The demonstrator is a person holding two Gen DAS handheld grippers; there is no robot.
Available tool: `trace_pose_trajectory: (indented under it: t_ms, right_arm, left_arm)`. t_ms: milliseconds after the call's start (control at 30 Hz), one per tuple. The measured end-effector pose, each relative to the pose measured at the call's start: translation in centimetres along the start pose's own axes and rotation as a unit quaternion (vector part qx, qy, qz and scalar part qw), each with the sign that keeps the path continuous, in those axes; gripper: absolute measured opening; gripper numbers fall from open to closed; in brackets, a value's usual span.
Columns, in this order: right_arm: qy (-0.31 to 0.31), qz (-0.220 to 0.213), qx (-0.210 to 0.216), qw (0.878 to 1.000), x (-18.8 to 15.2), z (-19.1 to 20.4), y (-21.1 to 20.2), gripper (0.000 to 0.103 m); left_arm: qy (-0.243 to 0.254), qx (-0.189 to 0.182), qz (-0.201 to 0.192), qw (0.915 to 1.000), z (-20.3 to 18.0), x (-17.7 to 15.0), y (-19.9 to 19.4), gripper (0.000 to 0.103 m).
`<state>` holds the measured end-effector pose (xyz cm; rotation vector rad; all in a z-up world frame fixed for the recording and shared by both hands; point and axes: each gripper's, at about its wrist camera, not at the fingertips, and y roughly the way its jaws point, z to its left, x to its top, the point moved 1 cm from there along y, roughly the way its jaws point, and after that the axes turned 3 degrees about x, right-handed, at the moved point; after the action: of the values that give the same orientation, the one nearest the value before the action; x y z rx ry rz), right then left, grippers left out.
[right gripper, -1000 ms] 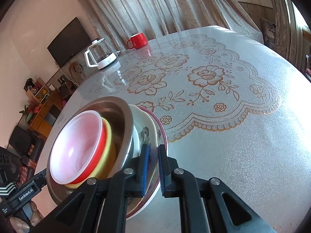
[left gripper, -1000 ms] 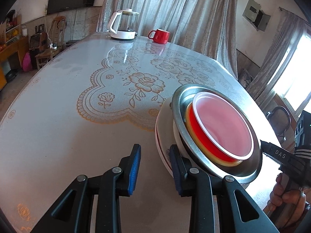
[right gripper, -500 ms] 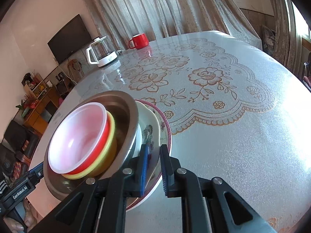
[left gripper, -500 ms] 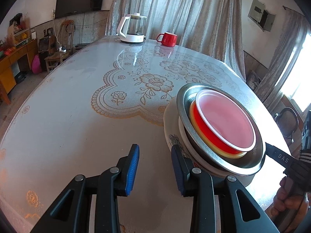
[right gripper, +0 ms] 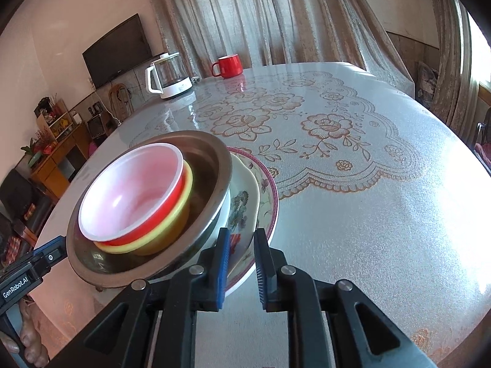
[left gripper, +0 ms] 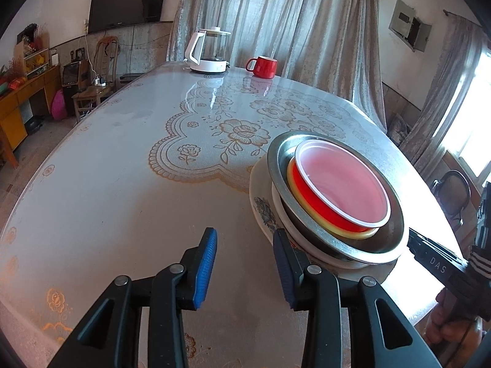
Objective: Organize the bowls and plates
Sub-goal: 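Lower the basin onto the plate stack and open both tools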
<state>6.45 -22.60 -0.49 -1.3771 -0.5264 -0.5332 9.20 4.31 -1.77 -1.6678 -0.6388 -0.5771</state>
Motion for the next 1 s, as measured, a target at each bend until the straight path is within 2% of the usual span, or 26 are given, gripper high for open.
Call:
trace_pose_trajectory:
  t_ms: [200,333,433,533,633,667,733,833,1000]
  right_arm:
    - [0.041,-0.003,0.024,0.999,-0.2,-1.5,-0.8,0.015]
    - [0.08,-0.018,0.04,0.996,0.1,-3.0,-1.6,0.018]
    - [0.087,-0.01,0.048,0.995,0.1,-3.1,-1.2,0.02]
    - [0.086,-0.002,0.055,0.995,-0.2,-2.9,-0.6,0.02]
    - [0.086,-0.002,0.055,0.995,-0.2,-2.9,-0.5,0.02]
    - [0.083,-0.002,0.054,0.995,-0.1,-2.8,-0.5,0.02]
    - [0.078,-0.002,0.053,0.996,-0.1,-2.8,-0.5,0.02]
    - [0.066,0.0,0.051,0.997,-0.1,-2.4,-0.2,0.018]
    - [0.03,-0.004,0.022,0.999,0.5,-1.5,0.4,0.014]
  left_arm:
    - [-0.013,-0.038,-0.01,0.9992,0.9,0.6,-0.3,0.04]
    - [-0.003,-0.03,-0.008,0.9995,0.8,0.9,0.6,0.039]
    - [0.007,-0.031,0.006,0.9995,0.2,0.6,1.3,0.039]
    - [0.017,-0.046,0.011,0.9987,-0.5,0.2,1.8,0.039]
    - [0.029,-0.059,0.01,0.9978,-1.6,0.0,1.9,0.033]
    - [0.036,-0.055,0.007,0.9978,-2.0,0.0,1.8,0.03]
    - [0.046,-0.043,0.001,0.998,-2.6,-0.1,1.8,0.03]
    - [0.04,-0.052,0.002,0.9978,-2.6,0.2,2.0,0.03]
    - [0.039,-0.05,0.002,0.998,-2.7,0.8,2.5,0.03]
